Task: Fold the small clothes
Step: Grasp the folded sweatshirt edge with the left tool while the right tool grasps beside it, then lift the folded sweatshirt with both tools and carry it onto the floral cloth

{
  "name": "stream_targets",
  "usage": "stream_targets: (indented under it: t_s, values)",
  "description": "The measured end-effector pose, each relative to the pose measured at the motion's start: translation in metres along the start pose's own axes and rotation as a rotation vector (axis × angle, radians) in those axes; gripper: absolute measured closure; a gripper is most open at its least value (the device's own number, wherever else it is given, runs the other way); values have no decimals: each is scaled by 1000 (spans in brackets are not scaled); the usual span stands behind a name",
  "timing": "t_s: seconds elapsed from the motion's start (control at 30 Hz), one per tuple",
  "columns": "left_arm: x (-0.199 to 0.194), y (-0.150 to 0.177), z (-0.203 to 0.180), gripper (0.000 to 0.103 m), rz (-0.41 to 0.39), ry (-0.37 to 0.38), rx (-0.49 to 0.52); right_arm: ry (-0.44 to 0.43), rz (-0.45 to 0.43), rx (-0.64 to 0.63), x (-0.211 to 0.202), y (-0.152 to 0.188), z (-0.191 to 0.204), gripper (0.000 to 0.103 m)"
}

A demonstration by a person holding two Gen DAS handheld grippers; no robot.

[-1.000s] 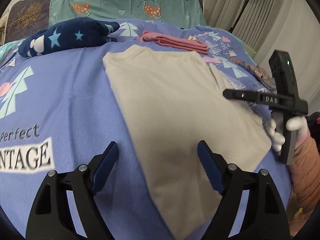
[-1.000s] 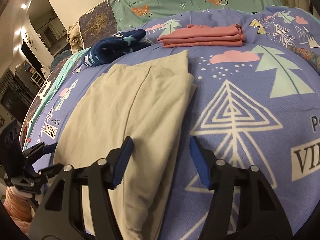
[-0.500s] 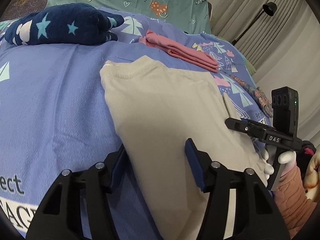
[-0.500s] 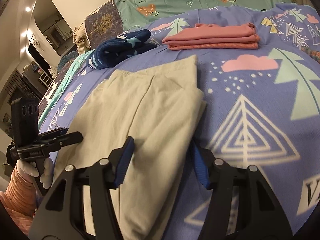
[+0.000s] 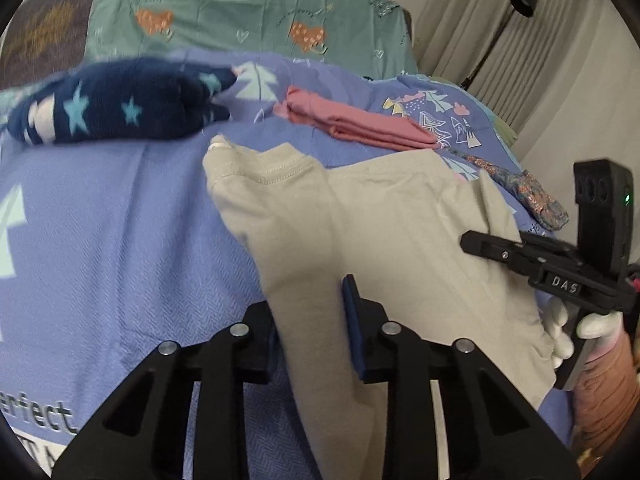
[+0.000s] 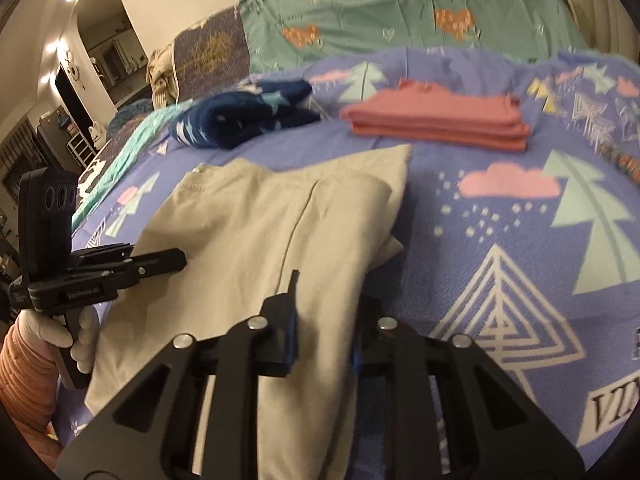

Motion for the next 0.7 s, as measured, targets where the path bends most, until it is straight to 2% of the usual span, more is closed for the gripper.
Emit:
stream_targets:
  t_s: [0.13, 0.4, 0.7]
  values:
    - [-22, -12, -19, 78, -69, -15, 86, 50, -61, -76, -22, -8, 19, 86]
    - [-70, -36, -48, 80, -192, 3, 143, 135, -237, -173, -88, -24, 45, 87]
    - [-99, -59, -104, 81, -270, 54, 231, 222, -385, -217, -162, -31, 42, 88]
Point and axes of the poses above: each gripper's, at about its wrist camera, not at the fingertips, and x roughly the way its jaws point, z to its left, y to its underside, the point moved 2 cm from there along x, roughly the way its jaws point, and after that the axes turned 12 degrees about -z, right-handed, at the moved point
